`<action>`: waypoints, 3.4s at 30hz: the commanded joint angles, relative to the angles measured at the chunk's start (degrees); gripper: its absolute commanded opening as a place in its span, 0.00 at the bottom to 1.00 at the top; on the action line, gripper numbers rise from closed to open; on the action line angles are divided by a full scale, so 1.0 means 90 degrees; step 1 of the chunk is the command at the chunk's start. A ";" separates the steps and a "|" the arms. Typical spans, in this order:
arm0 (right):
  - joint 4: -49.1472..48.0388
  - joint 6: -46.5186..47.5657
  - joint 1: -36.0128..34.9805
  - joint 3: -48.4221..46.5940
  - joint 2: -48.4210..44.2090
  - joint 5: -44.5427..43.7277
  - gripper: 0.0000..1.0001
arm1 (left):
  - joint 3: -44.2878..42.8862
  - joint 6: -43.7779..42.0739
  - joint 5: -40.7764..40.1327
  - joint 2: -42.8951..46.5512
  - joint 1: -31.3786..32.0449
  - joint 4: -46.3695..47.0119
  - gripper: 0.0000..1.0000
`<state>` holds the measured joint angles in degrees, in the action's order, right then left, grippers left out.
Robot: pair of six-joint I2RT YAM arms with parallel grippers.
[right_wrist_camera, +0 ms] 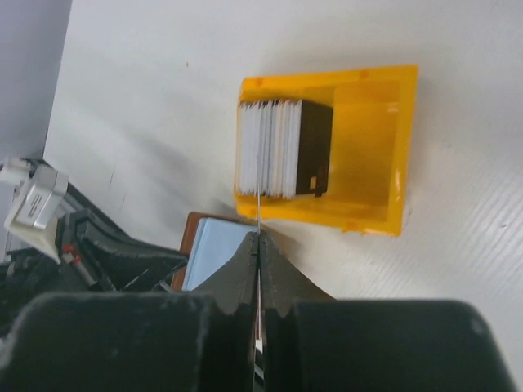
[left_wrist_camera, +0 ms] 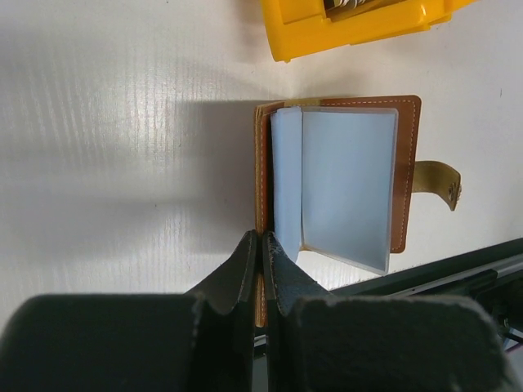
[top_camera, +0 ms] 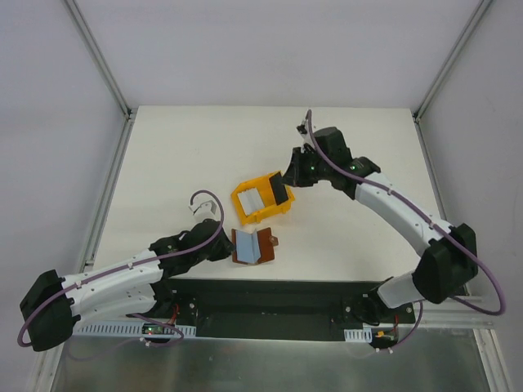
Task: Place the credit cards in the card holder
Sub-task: Pick up the credit card from the storage box, then insert the credit card into the card holder.
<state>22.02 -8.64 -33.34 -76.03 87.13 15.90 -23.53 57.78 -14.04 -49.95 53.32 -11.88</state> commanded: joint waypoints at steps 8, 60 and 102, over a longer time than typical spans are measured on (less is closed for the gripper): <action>-0.1802 -0.2037 -0.1684 0.2461 -0.1508 -0.0516 0.01 | 0.0046 0.0172 -0.0041 0.0092 0.0081 -0.0018 0.00; -0.6176 -0.3620 -0.2086 0.5108 0.0357 -0.0810 0.00 | 0.0905 0.0436 0.0037 -0.0953 0.0081 0.0539 0.00; -0.4673 -0.3483 -0.2555 0.4445 0.0483 -0.1123 0.37 | 0.0720 0.0270 0.0105 -0.0992 0.0081 0.0754 0.00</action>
<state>-23.59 -41.54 -56.01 -33.19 89.76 4.69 -17.74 61.56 -13.47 -58.46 53.34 -1.91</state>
